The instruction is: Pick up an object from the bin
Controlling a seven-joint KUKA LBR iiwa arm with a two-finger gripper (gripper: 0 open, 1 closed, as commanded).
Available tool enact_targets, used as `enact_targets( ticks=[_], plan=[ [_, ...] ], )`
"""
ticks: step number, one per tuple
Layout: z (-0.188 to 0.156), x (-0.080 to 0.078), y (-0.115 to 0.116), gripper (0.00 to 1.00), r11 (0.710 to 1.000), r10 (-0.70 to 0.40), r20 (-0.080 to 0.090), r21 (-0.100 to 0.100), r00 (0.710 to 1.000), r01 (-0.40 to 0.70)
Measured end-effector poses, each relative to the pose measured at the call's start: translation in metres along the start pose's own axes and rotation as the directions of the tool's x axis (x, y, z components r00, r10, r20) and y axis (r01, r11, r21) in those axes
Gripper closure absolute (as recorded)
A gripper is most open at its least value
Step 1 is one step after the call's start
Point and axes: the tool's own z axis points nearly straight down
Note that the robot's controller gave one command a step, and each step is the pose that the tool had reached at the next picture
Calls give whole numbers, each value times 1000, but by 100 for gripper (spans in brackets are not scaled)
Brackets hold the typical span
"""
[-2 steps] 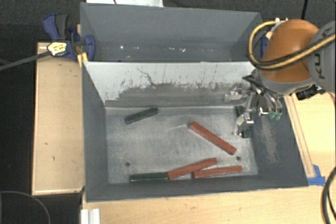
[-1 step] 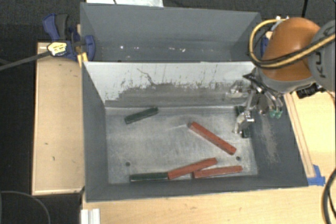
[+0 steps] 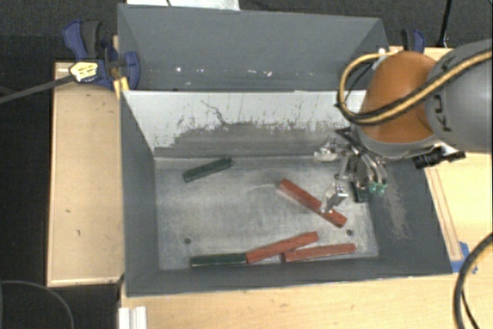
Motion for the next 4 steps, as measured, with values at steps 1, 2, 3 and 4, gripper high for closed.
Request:
enact_targets(
  ticks=[1,2,3,4],
  plan=[
    [-4,21,1,0,1000,-5,-2,1,1000,5],
    [6,12,14,0,1000,-27,2,1,1000,27],
    [40,5,13,0,1000,14,0,0,1000,-14],
    [35,15,2,100,991,136,10,-3,991,-136]
  ],
)
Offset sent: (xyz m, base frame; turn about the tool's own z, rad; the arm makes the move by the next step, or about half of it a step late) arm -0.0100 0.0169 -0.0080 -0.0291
